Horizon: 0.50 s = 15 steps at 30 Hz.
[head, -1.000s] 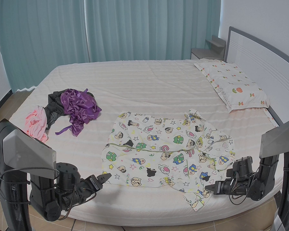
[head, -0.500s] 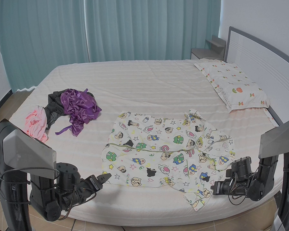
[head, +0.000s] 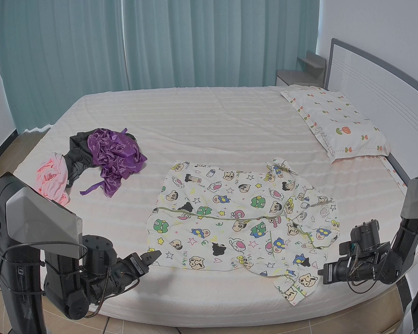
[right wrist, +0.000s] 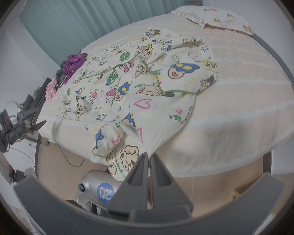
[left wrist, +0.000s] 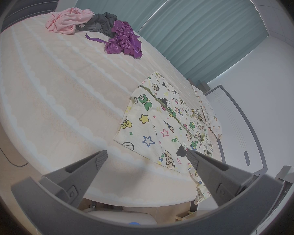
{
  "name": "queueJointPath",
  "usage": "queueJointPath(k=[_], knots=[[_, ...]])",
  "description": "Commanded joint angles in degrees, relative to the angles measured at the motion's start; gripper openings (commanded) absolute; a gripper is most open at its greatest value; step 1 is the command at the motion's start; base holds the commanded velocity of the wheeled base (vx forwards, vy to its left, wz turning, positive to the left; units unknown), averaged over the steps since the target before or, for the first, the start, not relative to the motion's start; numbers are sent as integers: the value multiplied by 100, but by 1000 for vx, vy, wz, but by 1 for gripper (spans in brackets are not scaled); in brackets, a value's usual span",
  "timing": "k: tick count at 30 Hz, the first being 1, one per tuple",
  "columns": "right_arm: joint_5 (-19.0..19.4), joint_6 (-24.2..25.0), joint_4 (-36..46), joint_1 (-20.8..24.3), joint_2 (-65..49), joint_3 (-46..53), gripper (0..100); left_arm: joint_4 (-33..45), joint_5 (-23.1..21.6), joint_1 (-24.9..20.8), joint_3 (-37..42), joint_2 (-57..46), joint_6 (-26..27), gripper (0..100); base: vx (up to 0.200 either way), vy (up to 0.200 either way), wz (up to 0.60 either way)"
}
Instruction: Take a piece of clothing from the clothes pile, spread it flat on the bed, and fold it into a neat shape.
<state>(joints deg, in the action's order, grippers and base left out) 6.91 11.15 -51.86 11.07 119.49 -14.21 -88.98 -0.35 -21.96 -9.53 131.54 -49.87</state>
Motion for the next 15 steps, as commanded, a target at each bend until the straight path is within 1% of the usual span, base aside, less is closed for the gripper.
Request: queueJointPath(k=[1, 2, 3, 6, 7, 8, 12, 15], knots=[[12, -210, 194, -166, -365, -64, 0, -102, -9, 16, -13, 65, 4, 100, 0, 0, 0], [47, -439, 449, -263, -471, -73, 0, -102, -44, 25, -22, 65, 4, 100, 0, 0, 0], [126, -544, 607, -316, -532, -82, 0, -102, -61, 33, -22, 65, 4, 100, 0, 0, 0], [320, -729, 1046, -474, -752, -187, 0, -102, -61, 33, -40, 83, 13, 100, 0, 0, 0], [328, -755, 1125, -492, -778, -213, 0, -102, -61, 33, -40, 83, 13, 100, 0, 0, 0], [355, -852, 1380, -544, -840, -310, 0, -102, -70, 33, -31, 83, 13, 100, 0, 0, 0], [390, -1335, 2022, -676, -857, -618, 0, -102, -70, 25, -31, 83, 21, 100, 0, 0, 0], [539, -1388, 2136, -711, -857, -749, 0, -102, -70, 25, -22, 83, 21, 100, 0, 0, 0]])
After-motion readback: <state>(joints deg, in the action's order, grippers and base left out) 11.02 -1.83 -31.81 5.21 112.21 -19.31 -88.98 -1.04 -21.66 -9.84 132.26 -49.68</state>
